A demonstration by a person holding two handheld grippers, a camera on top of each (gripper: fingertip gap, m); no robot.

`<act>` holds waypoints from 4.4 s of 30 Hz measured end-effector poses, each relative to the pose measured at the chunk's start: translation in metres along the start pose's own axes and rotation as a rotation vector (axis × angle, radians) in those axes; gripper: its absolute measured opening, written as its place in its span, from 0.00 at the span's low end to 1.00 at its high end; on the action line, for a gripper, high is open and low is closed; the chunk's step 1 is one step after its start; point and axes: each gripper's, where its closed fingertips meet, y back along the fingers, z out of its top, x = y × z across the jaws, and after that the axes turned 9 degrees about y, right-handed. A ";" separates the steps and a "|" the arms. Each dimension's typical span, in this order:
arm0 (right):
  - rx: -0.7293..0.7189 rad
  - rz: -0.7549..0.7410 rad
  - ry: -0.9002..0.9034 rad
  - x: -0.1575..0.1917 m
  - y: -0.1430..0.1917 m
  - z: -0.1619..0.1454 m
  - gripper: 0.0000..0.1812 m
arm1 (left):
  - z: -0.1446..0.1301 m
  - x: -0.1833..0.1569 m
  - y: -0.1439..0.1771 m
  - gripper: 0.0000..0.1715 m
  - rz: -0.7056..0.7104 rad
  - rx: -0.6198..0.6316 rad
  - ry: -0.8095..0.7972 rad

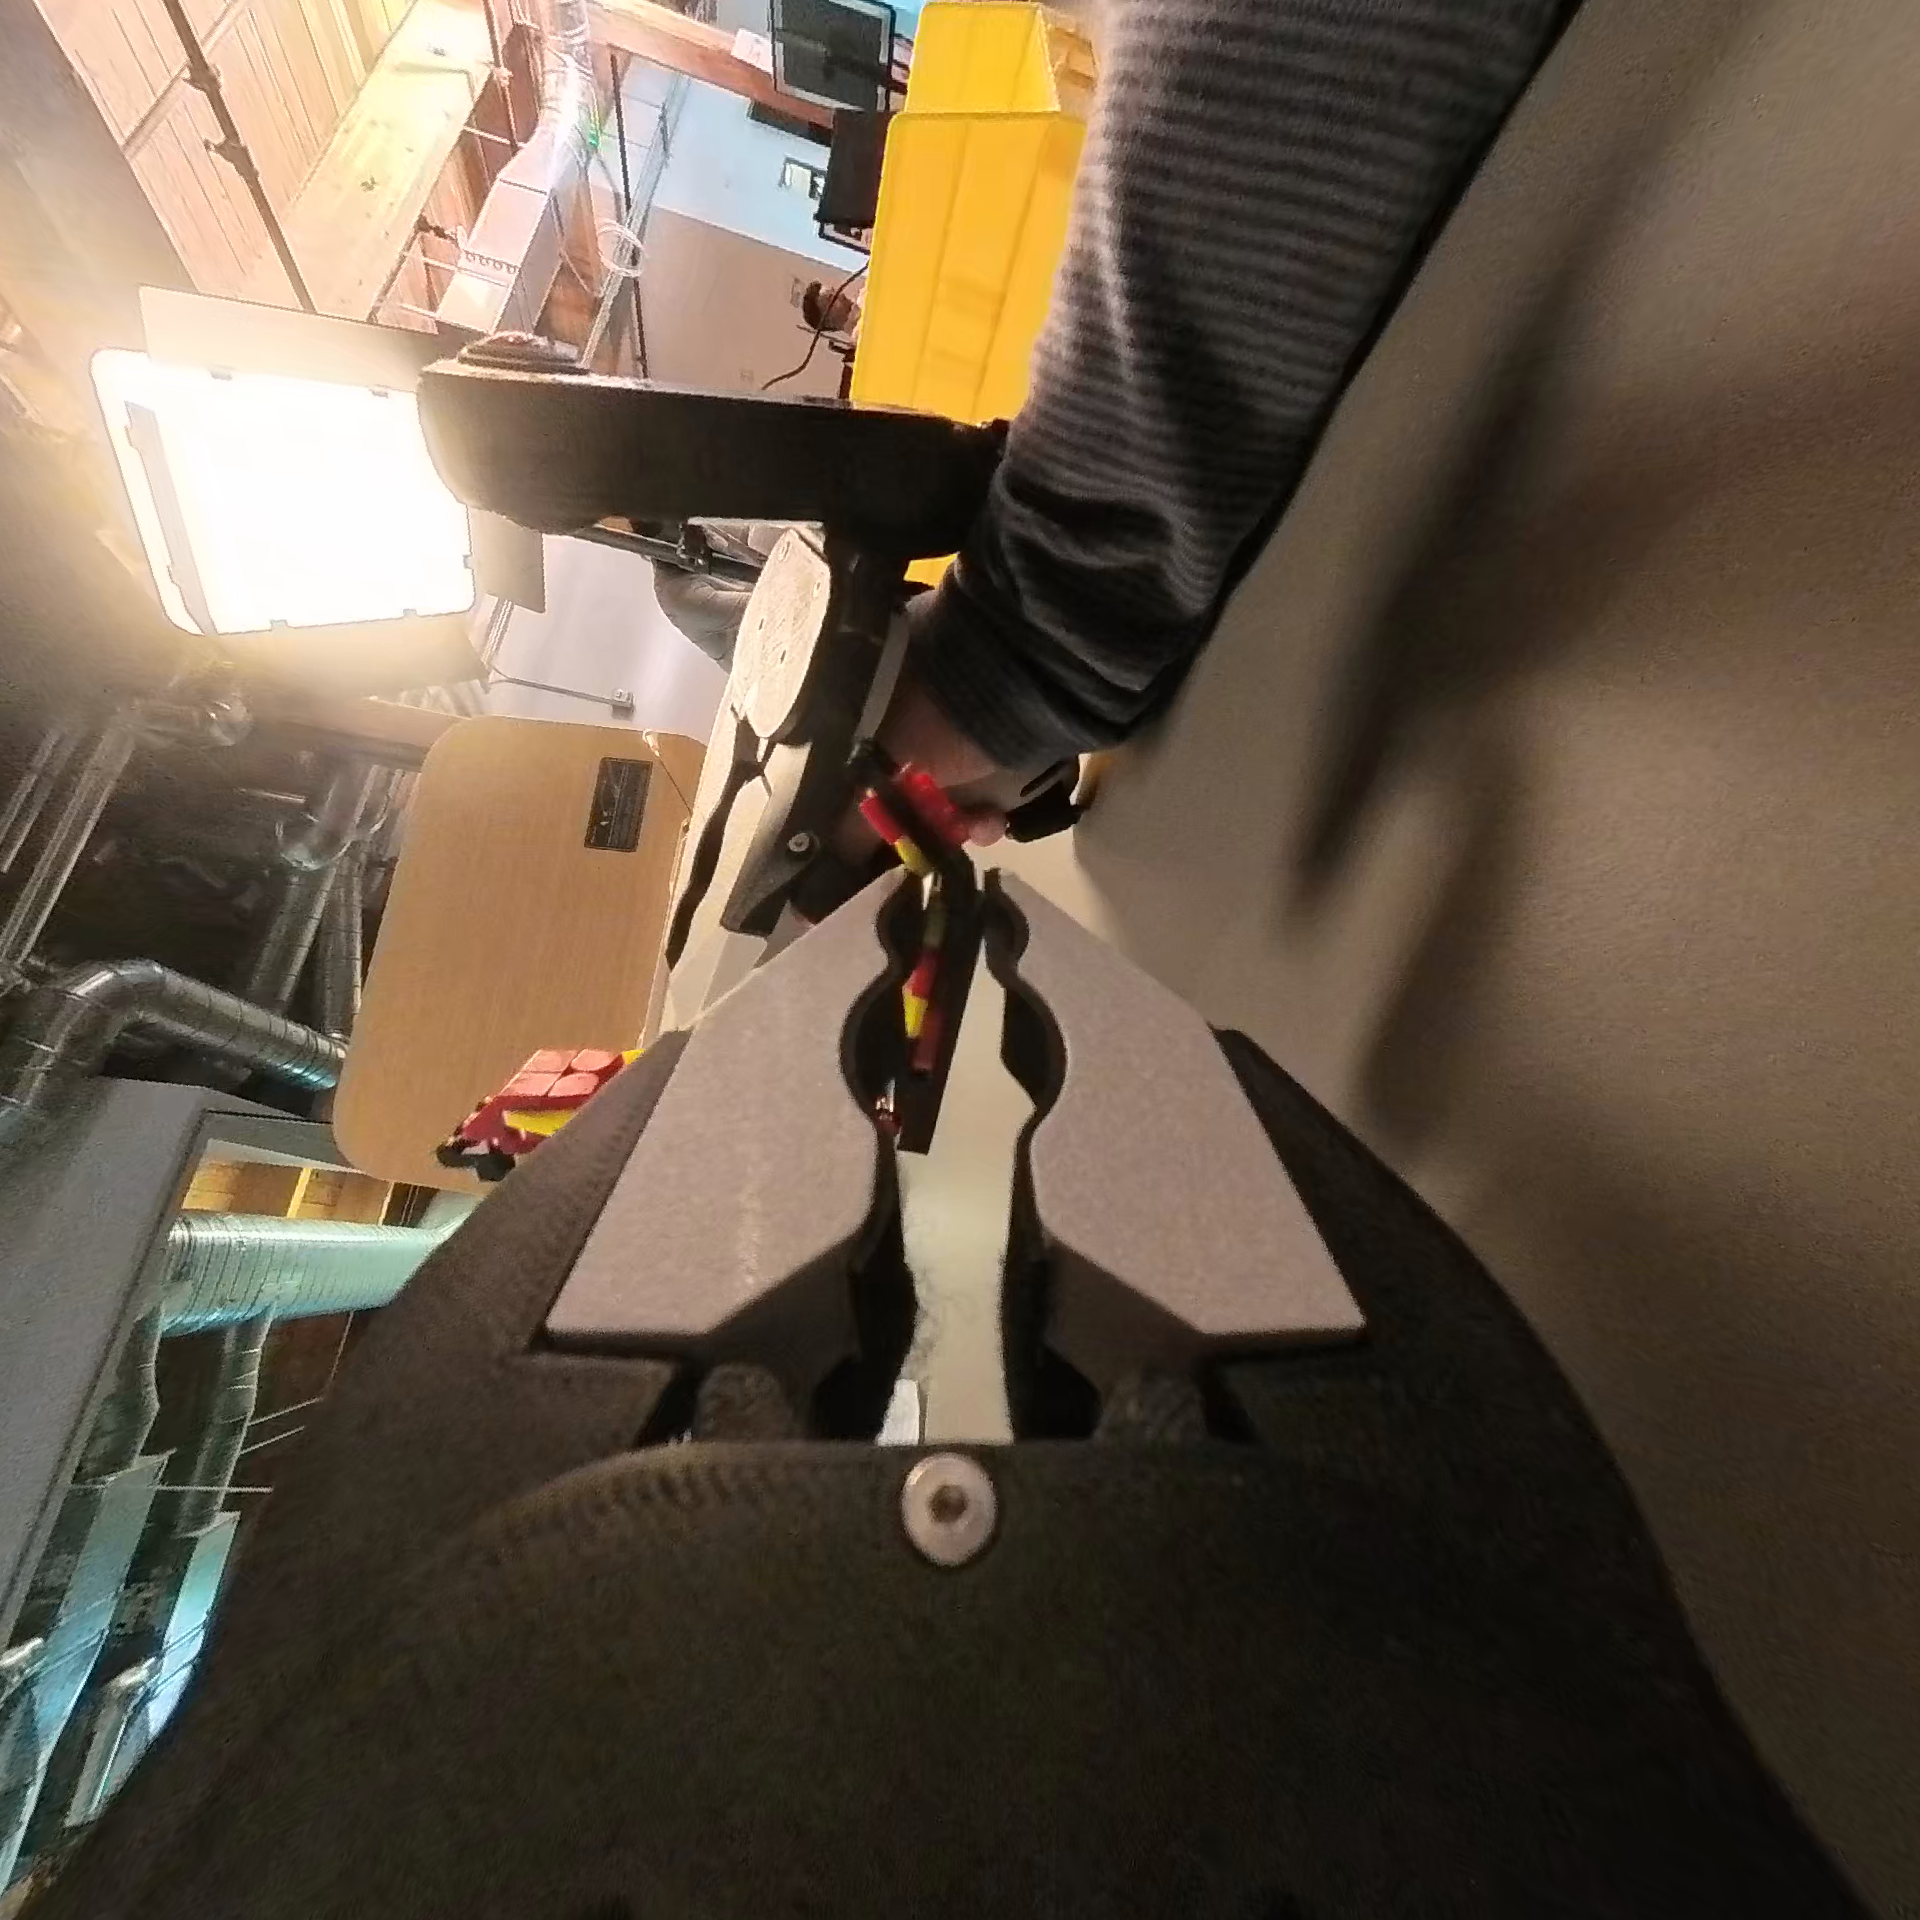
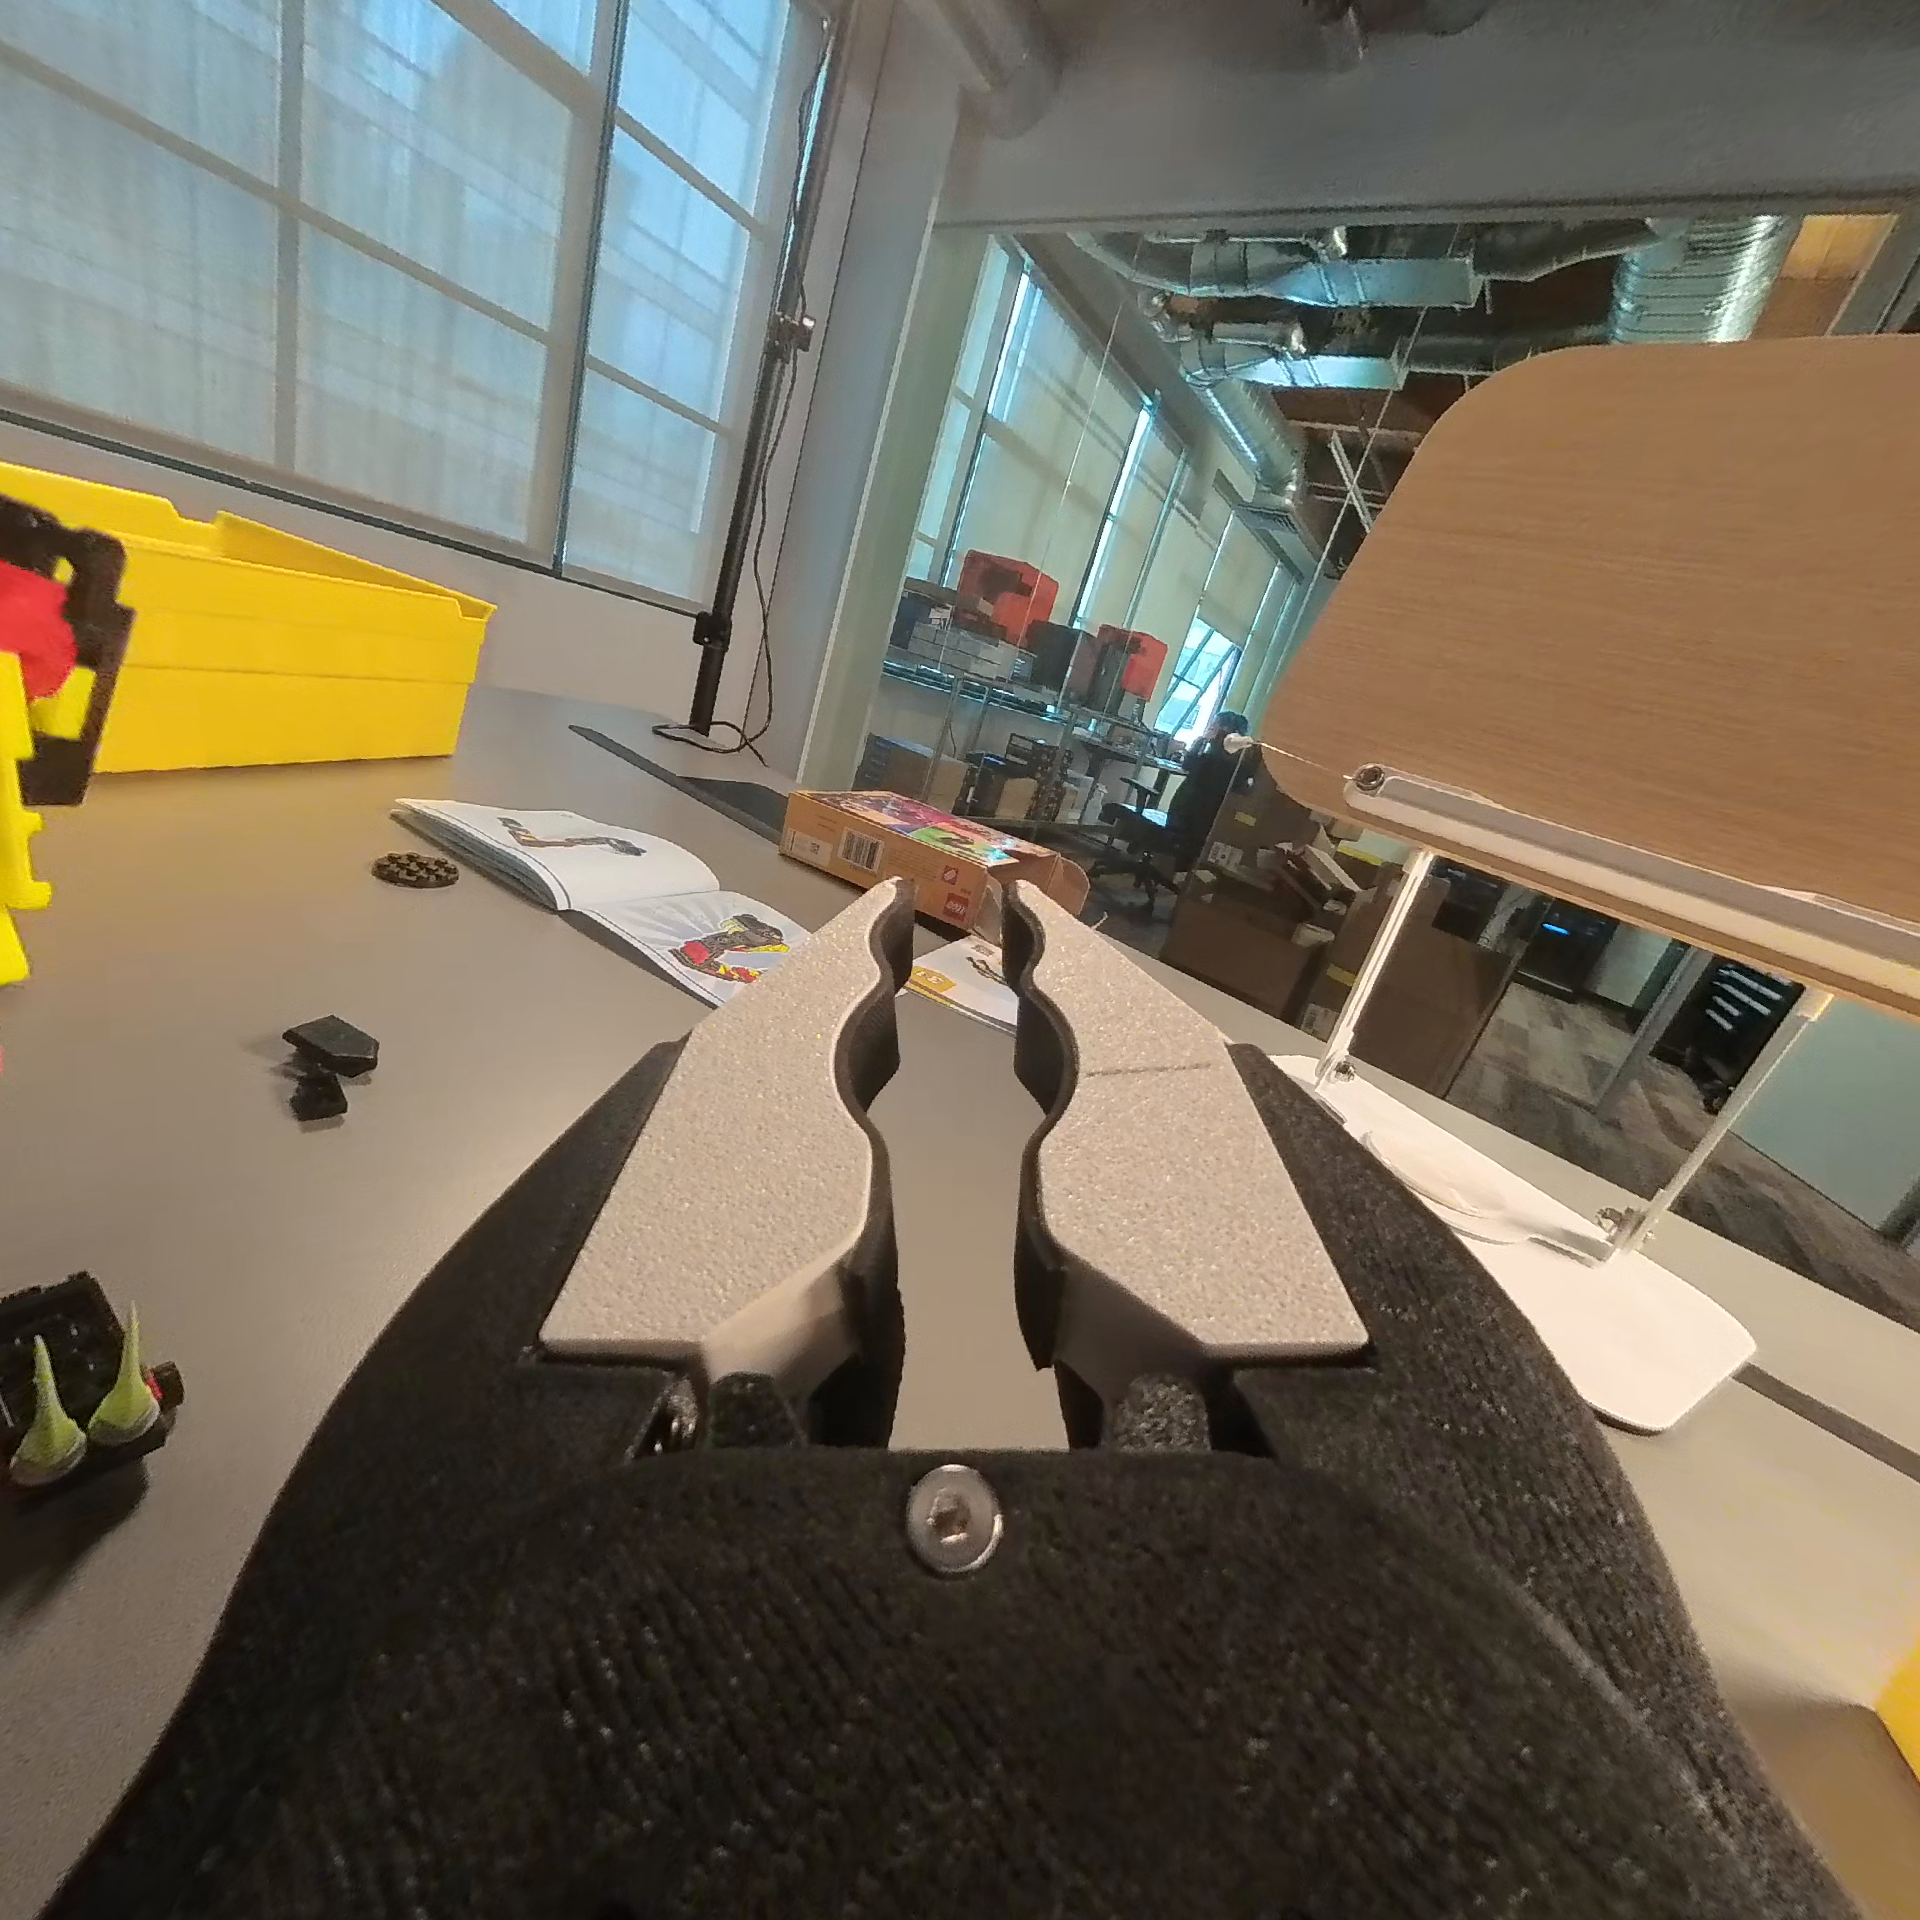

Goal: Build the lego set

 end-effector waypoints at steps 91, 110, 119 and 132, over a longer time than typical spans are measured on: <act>0.009 0.259 -0.090 0.034 -0.001 0.004 0.19 | -0.020 0.081 0.047 0.06 -0.186 -0.336 0.755; -0.143 0.387 0.786 0.128 0.019 0.043 0.29 | -0.003 0.087 0.107 0.06 -0.904 -0.750 1.309; -0.113 0.356 0.889 0.132 0.017 0.033 0.14 | 0.000 0.083 0.112 0.06 -0.987 -0.775 1.332; 0.161 0.128 0.944 0.088 -0.005 0.008 0.11 | -0.068 0.122 0.063 0.45 -0.323 -0.523 1.425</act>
